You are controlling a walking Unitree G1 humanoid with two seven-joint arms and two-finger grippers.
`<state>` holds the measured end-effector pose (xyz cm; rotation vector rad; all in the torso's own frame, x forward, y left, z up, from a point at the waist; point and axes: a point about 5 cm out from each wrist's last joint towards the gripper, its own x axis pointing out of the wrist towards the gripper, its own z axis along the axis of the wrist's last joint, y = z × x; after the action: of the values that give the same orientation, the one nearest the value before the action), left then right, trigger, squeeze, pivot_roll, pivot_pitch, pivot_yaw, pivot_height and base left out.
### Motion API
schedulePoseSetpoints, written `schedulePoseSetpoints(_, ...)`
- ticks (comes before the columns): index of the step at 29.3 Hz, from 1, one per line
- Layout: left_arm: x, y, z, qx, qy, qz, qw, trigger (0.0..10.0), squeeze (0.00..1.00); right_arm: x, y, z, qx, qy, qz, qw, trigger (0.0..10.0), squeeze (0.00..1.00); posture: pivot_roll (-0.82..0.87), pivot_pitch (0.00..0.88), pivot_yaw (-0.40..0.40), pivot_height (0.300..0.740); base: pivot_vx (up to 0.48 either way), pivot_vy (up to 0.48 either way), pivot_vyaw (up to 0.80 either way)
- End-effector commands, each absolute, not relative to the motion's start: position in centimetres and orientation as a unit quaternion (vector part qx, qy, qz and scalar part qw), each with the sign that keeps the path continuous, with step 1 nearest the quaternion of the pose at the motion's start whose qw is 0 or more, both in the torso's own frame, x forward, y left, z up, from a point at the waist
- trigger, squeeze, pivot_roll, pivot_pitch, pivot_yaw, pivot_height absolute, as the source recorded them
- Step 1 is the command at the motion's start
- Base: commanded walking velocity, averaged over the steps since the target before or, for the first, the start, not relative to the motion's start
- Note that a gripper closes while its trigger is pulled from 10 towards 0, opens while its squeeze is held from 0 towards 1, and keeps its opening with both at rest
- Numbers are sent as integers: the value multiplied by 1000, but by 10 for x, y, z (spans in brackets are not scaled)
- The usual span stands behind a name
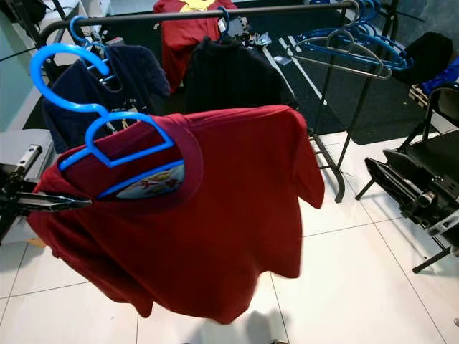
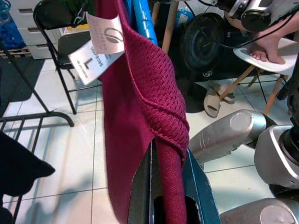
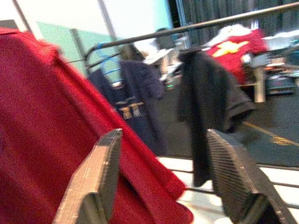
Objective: Hang hanger
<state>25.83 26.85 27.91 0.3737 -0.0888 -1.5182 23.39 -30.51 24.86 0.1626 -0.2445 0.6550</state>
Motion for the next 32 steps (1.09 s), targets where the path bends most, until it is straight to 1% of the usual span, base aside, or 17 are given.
schedulePoseSetpoints(1,255,260,292,183,-61,-699,689,10000,0,225,-296,254,77,-119,362,921,10000,1000,-36,163,44,740,0,0,0)
schedulePoseSetpoints(2,255,260,292,183,-61,-699,689,10000,0,225,-296,254,77,-119,362,921,10000,1000,-36,163,44,740,0,0,0)
schedulePoseSetpoints(4,254,254,296,186,-65,-709,678,10000,0,223,-294,254,76,-119,371,918,10000,1000,-35,163,45,740,0,0,0)
schedulePoseSetpoints(10,252,250,299,191,-70,-714,669,10000,0,218,-290,254,69,-112,392,911,10000,1000,-33,163,47,740,0,0,0)
schedulePoseSetpoints(13,251,249,301,194,-72,-716,667,10000,0,217,-290,253,64,-107,394,911,10000,1000,-33,163,48,740,0,0,0)
schedulePoseSetpoints(14,249,248,303,196,-76,-719,663,10000,0,218,-290,251,52,-101,387,915,10000,1000,-32,162,47,740,0,0,0)
schedulePoseSetpoints(17,249,248,303,196,-76,-719,663,10000,0,218,-290,251,52,-101,387,915,10000,1000,-32,162,47,740,0,0,0)
schedulePoseSetpoints(18,247,246,306,200,-79,-723,656,10000,0,220,-290,249,45,-90,386,917,10000,612,-30,163,45,740,0,0,0)
schedulePoseSetpoints(20,247,246,306,200,-79,-723,656,10000,0,220,-290,249,45,-90,386,917,10000,612,-30,163,45,740,0,0,0)
schedulePoseSetpoints(21,245,243,308,203,-82,-730,648,10000,0,221,-288,246,40,-76,393,916,10000,0,-26,163,43,740,0,0,0)
schedulePoseSetpoints(26,242,238,311,208,-86,-739,635,10000,0,222,-281,242,40,-54,412,909,10000,0,-27,163,43,740,0,0,0)
schedulePoseSetpoints(31,241,237,311,209,-86,-741,632,10000,0,222,-279,241,42,-48,418,906,10000,0,-27,163,43,740,0,0,0)
schedulePoseSetpoints(32,241,236,311,209,-87,-743,630,10000,0,221,-279,240,45,-44,423,904,2824,0,-33,162,40,740,0,0,0)
